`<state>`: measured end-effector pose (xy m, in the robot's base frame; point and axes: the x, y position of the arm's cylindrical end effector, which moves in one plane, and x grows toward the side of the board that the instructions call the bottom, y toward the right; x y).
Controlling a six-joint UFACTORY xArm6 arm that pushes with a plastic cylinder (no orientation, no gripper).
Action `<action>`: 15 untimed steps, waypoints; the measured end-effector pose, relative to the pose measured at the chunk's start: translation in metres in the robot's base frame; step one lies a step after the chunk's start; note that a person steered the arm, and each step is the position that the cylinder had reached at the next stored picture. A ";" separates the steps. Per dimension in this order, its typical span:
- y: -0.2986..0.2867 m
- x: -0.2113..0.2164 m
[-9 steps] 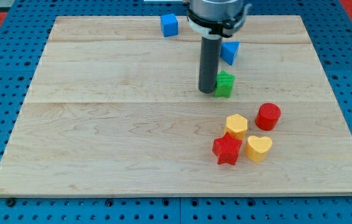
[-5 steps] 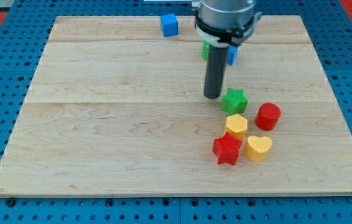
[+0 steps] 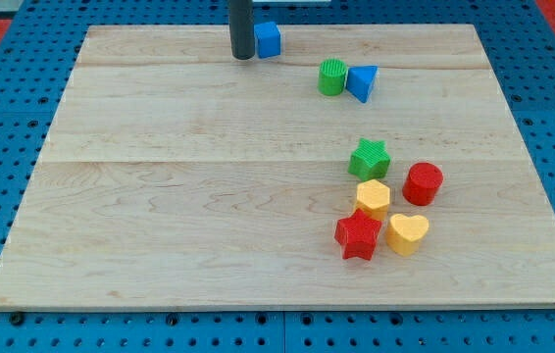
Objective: Move the green circle closer to the green star
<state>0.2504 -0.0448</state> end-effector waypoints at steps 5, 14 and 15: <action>0.109 0.103; 0.113 0.173; 0.106 0.166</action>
<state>0.4169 0.0614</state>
